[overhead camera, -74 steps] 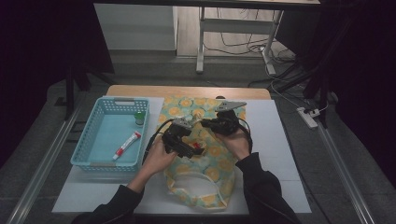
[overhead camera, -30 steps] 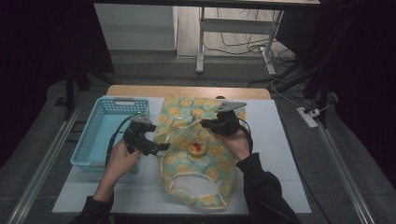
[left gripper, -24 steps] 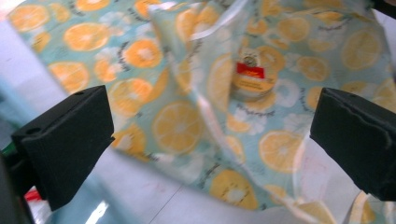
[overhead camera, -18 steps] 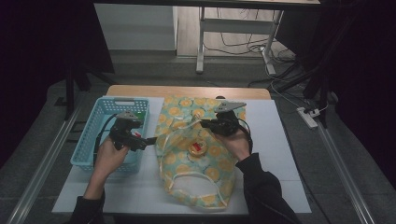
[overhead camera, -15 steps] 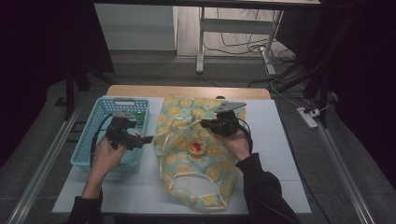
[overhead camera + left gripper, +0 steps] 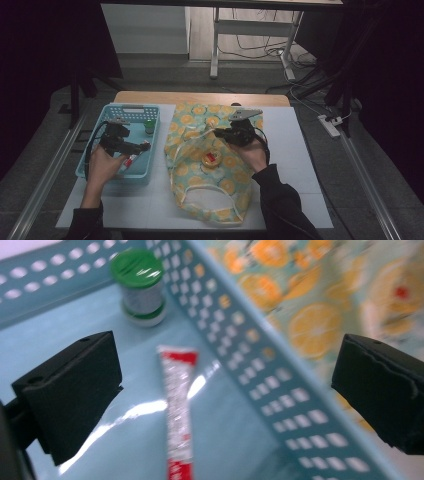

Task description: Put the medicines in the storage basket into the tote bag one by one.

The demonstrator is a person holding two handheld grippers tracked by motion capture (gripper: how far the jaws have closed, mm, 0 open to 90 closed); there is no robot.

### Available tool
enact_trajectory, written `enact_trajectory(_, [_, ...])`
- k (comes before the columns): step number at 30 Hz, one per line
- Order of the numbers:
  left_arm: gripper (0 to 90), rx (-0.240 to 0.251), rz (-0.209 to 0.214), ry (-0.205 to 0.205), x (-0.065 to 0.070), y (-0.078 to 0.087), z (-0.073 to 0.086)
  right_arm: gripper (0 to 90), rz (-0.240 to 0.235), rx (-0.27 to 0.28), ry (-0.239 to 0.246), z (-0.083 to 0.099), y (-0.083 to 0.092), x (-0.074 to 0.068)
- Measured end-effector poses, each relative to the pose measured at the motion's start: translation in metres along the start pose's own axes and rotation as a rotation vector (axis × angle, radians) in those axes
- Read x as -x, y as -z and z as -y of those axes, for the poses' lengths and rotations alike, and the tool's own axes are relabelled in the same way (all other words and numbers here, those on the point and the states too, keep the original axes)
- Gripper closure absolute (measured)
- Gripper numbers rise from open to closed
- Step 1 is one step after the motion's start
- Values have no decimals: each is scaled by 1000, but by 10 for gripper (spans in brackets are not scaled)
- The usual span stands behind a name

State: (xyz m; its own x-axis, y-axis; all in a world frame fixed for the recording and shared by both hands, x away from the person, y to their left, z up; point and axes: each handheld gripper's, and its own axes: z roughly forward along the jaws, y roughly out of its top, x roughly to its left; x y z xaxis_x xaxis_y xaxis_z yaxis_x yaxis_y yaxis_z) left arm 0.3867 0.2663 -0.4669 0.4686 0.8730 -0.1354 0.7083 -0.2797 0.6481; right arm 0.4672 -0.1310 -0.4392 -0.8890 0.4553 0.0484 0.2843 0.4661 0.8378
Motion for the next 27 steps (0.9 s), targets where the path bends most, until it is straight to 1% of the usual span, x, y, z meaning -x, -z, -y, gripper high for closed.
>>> enact_trajectory(3, [0,-36,-11,3,-5,-7,2,900,2,-3,0,0,0,0])
enact_trajectory(6, [0,-66,-12,3,-9,-15,4,900,2,-4,0,1,0,0])
enact_trajectory(8, [0,-93,-27,-6,-10,-20,5,900,2,-4,0,1,0,1])
enact_trajectory(10, [0,-123,-34,-13,-12,-24,5,900,3,-4,0,1,0,1])
enact_trajectory(14, [0,-181,-28,-14,-14,-31,6,900,3,-3,0,1,0,1])
enact_trajectory(17, [0,-221,-35,-5,-15,-37,7,900,2,0,0,0,1,1])
enact_trajectory(20, [3,-261,-54,1,-16,-42,8,900,1,2,0,0,1,0])
enact_trajectory(25, [66,-320,-100,-14,-14,-48,9,900,0,-1,3,1,0,0])
enact_trajectory(27, [106,-333,-117,-14,-13,-49,10,900,-1,-3,4,1,0,0])
